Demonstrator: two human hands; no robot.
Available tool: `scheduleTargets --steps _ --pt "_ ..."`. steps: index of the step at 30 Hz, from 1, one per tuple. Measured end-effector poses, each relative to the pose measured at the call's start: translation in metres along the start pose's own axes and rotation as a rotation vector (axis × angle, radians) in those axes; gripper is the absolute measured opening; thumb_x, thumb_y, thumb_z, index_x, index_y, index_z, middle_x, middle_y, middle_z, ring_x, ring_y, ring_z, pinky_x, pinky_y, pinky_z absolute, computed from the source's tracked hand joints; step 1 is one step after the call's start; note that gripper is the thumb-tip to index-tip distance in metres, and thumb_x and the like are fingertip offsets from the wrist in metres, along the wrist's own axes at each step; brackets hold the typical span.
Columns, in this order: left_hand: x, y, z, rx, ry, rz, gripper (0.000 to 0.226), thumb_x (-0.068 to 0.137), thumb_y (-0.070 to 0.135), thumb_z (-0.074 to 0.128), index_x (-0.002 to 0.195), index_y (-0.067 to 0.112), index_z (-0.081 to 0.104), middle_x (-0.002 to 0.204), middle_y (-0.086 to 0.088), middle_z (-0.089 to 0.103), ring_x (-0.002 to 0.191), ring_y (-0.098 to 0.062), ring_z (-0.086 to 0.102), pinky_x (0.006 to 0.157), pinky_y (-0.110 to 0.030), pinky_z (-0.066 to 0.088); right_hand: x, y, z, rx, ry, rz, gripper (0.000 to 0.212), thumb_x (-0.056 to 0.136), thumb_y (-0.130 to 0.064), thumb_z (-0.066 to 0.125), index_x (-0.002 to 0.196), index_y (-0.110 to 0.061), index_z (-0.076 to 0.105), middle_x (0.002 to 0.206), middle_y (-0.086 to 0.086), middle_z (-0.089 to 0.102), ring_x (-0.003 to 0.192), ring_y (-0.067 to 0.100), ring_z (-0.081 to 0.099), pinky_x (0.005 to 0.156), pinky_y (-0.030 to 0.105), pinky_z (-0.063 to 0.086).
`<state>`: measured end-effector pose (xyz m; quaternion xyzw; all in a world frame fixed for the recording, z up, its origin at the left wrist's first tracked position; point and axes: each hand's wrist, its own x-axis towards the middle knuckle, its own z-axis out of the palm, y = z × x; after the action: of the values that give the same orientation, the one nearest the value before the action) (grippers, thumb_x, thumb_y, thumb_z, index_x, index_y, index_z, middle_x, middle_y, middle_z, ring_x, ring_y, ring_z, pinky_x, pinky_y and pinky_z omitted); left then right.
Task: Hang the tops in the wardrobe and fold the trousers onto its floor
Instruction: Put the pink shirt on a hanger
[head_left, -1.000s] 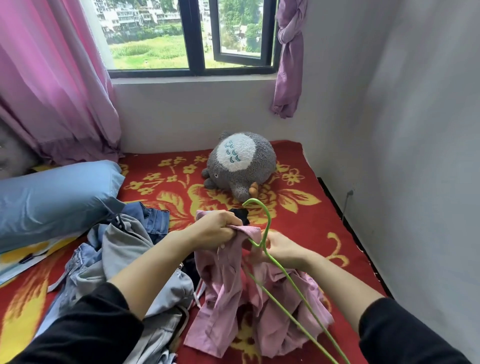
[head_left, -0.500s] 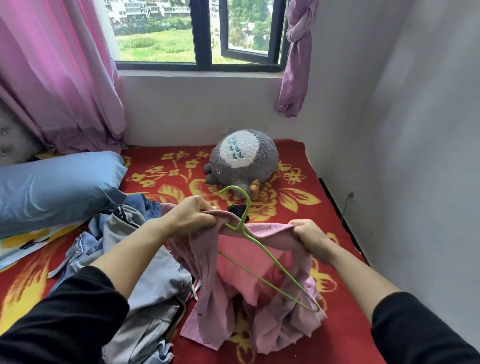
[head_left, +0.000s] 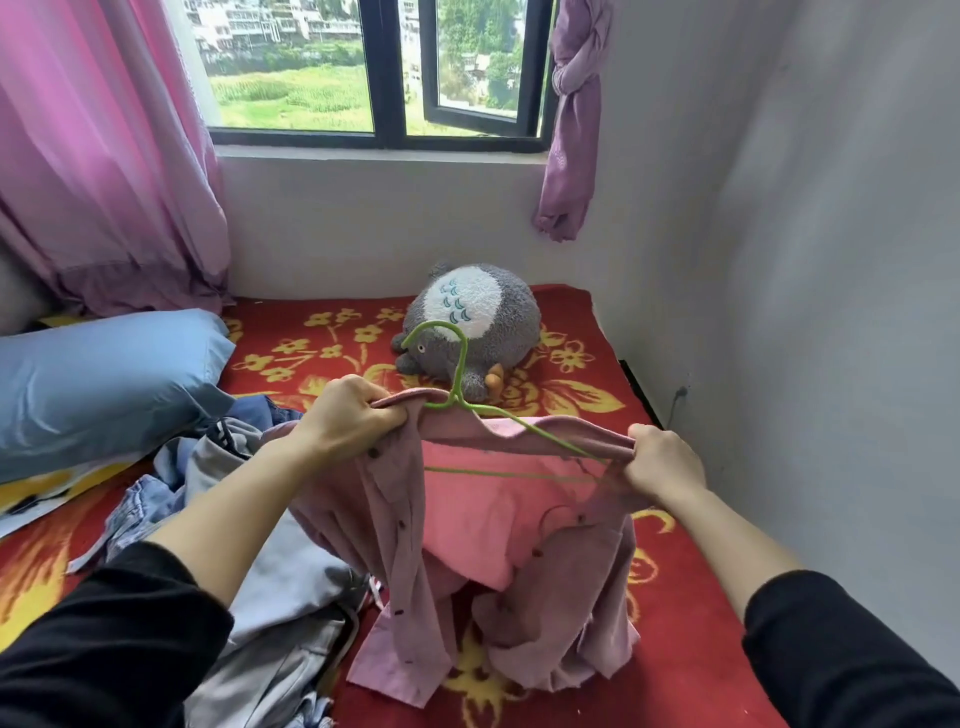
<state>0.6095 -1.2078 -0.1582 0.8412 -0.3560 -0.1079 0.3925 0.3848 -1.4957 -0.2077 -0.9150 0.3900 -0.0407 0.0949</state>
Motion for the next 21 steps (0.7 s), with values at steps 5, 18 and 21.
scheduleTargets --steps 5,18,21 --pt "-0.002 0.004 0.013 0.152 0.071 0.042 0.017 0.067 0.034 0.053 0.053 0.027 0.059 0.040 0.008 0.055 0.039 -0.004 0.050 0.042 -0.019 0.034 0.005 -0.008 0.000 0.335 0.005 0.198 0.011 0.076 -0.004 0.055 0.078 -0.013 0.060 0.073 0.008 0.056 0.076 0.032 0.055 0.063 0.029 0.039" --pt "-0.004 0.027 0.037 0.037 0.135 -0.068 0.037 0.076 0.015 0.068 0.042 0.018 0.053 0.034 0.010 0.048 0.039 -0.001 0.045 0.044 -0.016 0.031 -0.037 -0.102 -0.035 1.469 -0.602 0.049 0.032 0.090 -0.014 0.048 0.112 -0.014 0.071 0.101 0.003 0.069 0.088 0.019 0.062 0.072 0.029 0.048" --pt "-0.010 0.032 0.012 -0.088 0.177 -0.078 0.024 0.069 0.029 0.062 0.048 0.019 0.064 0.042 0.006 0.060 0.040 -0.001 0.051 0.046 -0.018 0.036 -0.032 -0.097 -0.044 1.140 -0.139 -0.001 0.032 0.089 -0.013 0.045 0.081 -0.017 0.076 0.089 0.003 0.072 0.084 0.017 0.062 0.077 0.031 0.046"
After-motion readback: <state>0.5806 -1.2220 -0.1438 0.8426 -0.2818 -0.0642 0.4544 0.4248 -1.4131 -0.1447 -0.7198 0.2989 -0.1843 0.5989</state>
